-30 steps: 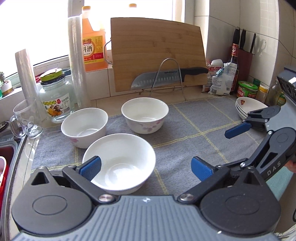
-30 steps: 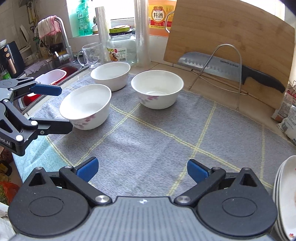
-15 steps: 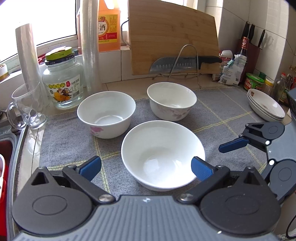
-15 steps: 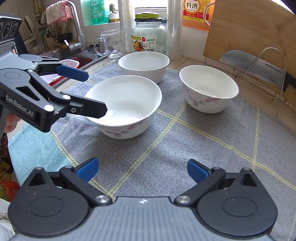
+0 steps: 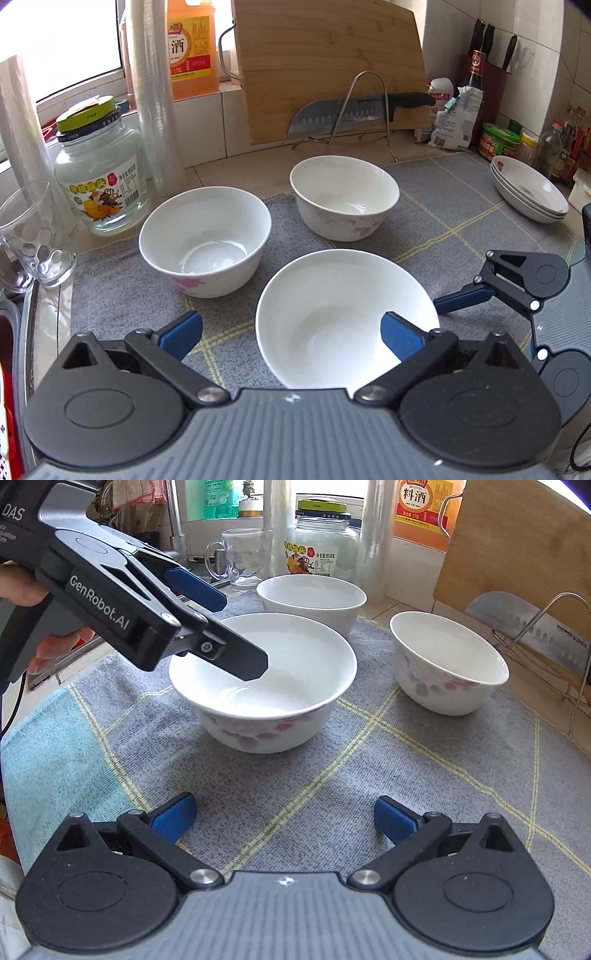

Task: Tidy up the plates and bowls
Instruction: 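Grasp the rim of the nearest white bowl with the left gripper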

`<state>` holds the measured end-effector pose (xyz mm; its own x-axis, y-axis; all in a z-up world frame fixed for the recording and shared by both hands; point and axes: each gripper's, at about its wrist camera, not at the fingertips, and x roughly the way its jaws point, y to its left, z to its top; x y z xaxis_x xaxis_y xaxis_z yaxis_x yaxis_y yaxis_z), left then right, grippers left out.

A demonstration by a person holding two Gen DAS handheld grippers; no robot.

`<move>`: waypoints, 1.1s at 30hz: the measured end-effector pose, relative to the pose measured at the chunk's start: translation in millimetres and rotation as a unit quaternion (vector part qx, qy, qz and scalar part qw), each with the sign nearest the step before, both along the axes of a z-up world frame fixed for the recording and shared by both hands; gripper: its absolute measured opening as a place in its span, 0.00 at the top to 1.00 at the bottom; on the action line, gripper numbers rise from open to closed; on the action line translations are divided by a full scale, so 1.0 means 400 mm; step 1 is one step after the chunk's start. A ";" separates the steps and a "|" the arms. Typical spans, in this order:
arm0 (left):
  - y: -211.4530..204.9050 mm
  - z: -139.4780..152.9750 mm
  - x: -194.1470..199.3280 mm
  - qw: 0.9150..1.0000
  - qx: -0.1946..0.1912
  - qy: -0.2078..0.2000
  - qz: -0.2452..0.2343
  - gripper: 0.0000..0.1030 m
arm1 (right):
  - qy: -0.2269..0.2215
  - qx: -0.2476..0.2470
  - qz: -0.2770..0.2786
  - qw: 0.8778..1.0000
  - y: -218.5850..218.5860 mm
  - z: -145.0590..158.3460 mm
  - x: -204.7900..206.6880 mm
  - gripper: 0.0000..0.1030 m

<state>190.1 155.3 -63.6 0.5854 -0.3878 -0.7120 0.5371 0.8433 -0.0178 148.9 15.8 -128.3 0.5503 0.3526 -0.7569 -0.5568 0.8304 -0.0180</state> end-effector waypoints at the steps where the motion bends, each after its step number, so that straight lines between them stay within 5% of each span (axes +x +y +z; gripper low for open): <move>1: -0.001 -0.002 0.003 1.000 0.001 0.003 -0.003 0.02 | -0.001 0.000 -0.001 1.000 0.002 0.000 0.001 0.00; 11: -0.006 -0.022 0.035 0.999 0.000 0.033 -0.023 0.20 | -0.033 -0.002 0.021 0.999 0.050 0.020 0.019 0.01; 25: -0.015 -0.016 0.033 0.998 -0.005 0.049 -0.044 0.42 | -0.049 0.010 0.035 0.998 0.065 0.055 0.039 0.20; 33: -0.014 -0.015 0.037 0.998 -0.007 0.051 -0.047 0.42 | -0.044 0.009 0.031 0.998 0.064 0.057 0.034 0.21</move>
<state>204.7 149.5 -69.7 0.4701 -0.4484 -0.7602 0.6091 0.7882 -0.0882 162.5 41.3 -105.6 0.5910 0.4016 -0.6997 -0.6048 0.7945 -0.0548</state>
